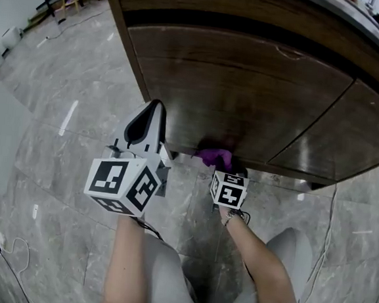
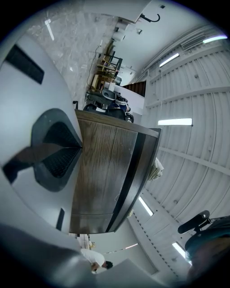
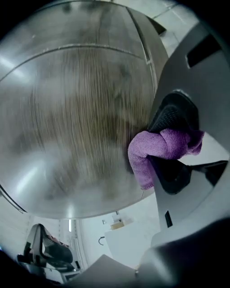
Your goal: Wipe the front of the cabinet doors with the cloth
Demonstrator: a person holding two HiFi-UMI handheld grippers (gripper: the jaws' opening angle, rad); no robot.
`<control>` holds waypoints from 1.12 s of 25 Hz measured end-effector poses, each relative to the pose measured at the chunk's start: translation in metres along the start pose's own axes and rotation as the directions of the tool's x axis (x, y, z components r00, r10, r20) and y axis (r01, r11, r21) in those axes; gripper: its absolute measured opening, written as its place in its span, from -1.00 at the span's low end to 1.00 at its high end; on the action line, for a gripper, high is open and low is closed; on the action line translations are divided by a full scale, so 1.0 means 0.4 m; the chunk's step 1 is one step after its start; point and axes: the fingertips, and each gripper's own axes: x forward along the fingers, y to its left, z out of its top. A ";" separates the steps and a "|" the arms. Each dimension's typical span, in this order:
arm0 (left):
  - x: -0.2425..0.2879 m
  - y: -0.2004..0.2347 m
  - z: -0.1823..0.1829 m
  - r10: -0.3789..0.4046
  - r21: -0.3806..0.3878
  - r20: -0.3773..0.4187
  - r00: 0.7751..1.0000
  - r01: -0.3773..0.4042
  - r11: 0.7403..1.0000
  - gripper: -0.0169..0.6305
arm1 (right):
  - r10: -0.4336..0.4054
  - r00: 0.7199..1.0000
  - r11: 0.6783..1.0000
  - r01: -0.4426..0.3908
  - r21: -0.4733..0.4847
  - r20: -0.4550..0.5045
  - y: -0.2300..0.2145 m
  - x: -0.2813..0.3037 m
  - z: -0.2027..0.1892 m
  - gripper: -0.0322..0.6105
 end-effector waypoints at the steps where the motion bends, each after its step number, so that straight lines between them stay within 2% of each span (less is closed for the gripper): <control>1: 0.007 -0.009 -0.004 -0.004 0.005 -0.004 1.000 0.004 1.000 -0.91 | -0.021 1.000 1.000 0.021 -0.004 -0.003 -0.042 -0.011 -0.005 -0.41; 8: 0.040 -0.094 -0.024 -0.042 0.039 -0.027 0.999 0.043 0.998 -0.91 | -0.120 0.992 0.987 0.123 -0.103 0.030 -0.256 -0.082 -0.009 -0.41; 14: 0.057 -0.155 -0.035 -0.080 0.059 -0.017 0.997 0.080 0.995 -0.91 | -0.223 0.973 0.975 0.223 -0.002 0.054 -0.442 -0.159 -0.012 -0.41; 18: 0.072 -0.207 -0.026 -0.168 0.067 0.034 0.985 0.165 0.984 -0.91 | -0.265 0.961 0.963 0.260 0.071 0.076 -0.502 -0.224 -0.008 -0.41; 20: 0.069 -0.239 -0.025 -0.236 0.112 0.037 0.971 0.231 0.966 -0.91 | -0.242 0.965 0.970 0.237 0.054 0.103 -0.475 -0.269 0.011 -0.41; 23: 0.042 -0.255 -0.037 -0.296 0.120 -0.006 0.955 0.295 0.948 -0.91 | -0.133 0.968 0.981 0.159 -0.111 0.211 -0.388 -0.375 0.117 -0.41; 25: 0.028 -0.225 -0.042 -0.272 0.073 -0.030 0.962 0.273 0.959 -0.91 | -0.035 0.962 0.972 0.095 -0.213 0.270 -0.326 -0.452 0.209 -0.41; 28: -0.002 -0.168 -0.045 -0.192 0.017 -0.064 0.979 0.194 0.981 -0.91 | 0.060 0.961 0.974 0.003 -0.226 0.271 -0.273 -0.548 0.294 -0.41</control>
